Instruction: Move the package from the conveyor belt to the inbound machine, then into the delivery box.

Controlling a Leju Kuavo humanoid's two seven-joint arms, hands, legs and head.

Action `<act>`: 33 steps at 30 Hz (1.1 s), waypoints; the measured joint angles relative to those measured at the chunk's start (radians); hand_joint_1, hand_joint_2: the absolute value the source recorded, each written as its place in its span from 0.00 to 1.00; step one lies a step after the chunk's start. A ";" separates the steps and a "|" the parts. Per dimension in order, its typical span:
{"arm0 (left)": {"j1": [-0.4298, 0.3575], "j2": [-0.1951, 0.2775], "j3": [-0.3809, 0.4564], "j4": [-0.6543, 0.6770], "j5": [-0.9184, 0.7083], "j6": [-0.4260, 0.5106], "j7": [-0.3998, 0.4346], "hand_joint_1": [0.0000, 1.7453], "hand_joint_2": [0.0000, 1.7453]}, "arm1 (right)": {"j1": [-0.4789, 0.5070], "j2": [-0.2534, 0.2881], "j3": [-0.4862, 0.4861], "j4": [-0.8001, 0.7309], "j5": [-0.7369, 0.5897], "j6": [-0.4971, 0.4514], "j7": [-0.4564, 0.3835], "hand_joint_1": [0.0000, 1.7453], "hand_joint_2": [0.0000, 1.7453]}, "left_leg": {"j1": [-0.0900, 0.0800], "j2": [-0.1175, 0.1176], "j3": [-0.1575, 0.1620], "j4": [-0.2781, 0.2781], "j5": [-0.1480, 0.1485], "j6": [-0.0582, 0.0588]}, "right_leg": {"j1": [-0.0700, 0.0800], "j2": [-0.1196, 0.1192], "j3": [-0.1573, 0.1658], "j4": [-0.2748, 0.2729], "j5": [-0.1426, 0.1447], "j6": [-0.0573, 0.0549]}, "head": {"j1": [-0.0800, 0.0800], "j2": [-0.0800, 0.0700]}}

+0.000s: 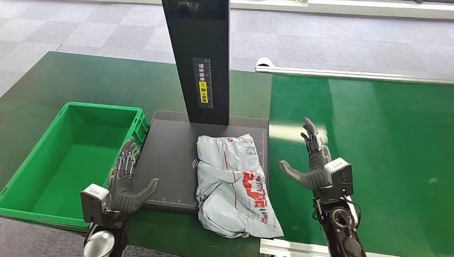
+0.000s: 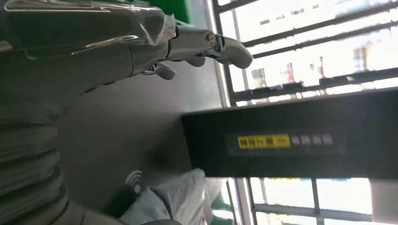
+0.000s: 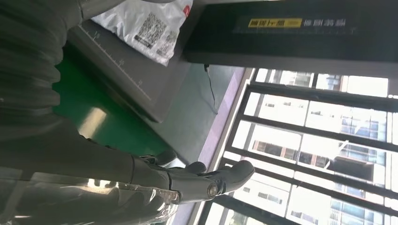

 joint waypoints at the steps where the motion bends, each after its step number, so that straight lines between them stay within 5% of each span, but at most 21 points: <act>1: -0.011 -0.001 -0.023 -0.011 -0.037 0.001 0.001 0.00 1.00 | 0.005 0.005 -0.018 -0.004 0.005 0.000 0.002 0.00 1.00 | 0.000 0.000 0.000 0.000 0.000 0.000 | 0.000 0.000 0.000 0.000 0.000 0.000 | 0.000 0.000; 7: -0.122 -0.012 -0.191 -0.030 -0.243 0.040 0.044 0.00 1.00 | 0.016 0.033 -0.059 -0.007 0.037 0.001 0.012 0.00 1.00 | 0.000 -0.001 0.000 0.000 0.000 0.000 | 0.000 -0.001 0.000 0.000 0.000 0.000 | 0.000 0.000; 14: -0.316 -0.051 -0.383 0.047 -0.449 0.126 0.214 0.00 1.00 | -0.008 0.048 -0.062 -0.006 0.039 0.001 0.054 0.00 1.00 | 0.000 -0.001 0.000 0.001 0.001 0.001 | 0.000 -0.002 0.000 0.000 0.001 0.001 | 0.000 0.000; 20: -0.373 -0.054 -0.471 0.114 -0.550 0.170 0.261 0.00 1.00 | -0.008 0.055 -0.070 -0.008 0.040 -0.002 0.066 0.00 1.00 | 0.000 -0.001 -0.001 0.001 0.001 0.001 | 0.000 -0.001 -0.002 0.000 0.001 0.001 | 0.000 0.000; 27: -0.437 -0.050 -0.557 0.281 -0.771 -0.019 0.441 0.00 1.00 | -0.007 0.061 -0.082 -0.009 0.070 0.007 0.074 0.00 1.00 | 0.000 -0.001 -0.002 0.001 0.001 0.001 | 0.000 -0.001 -0.002 0.000 0.001 0.001 | 0.000 0.000; 33: -0.479 -0.062 -0.630 0.491 -0.870 -0.086 0.467 0.00 1.00 | -0.003 0.070 -0.095 -0.009 0.091 0.008 0.074 0.00 1.00 | 0.000 -0.001 -0.002 0.001 0.001 0.001 | -0.001 -0.001 -0.002 0.000 0.001 0.001 | 0.000 0.000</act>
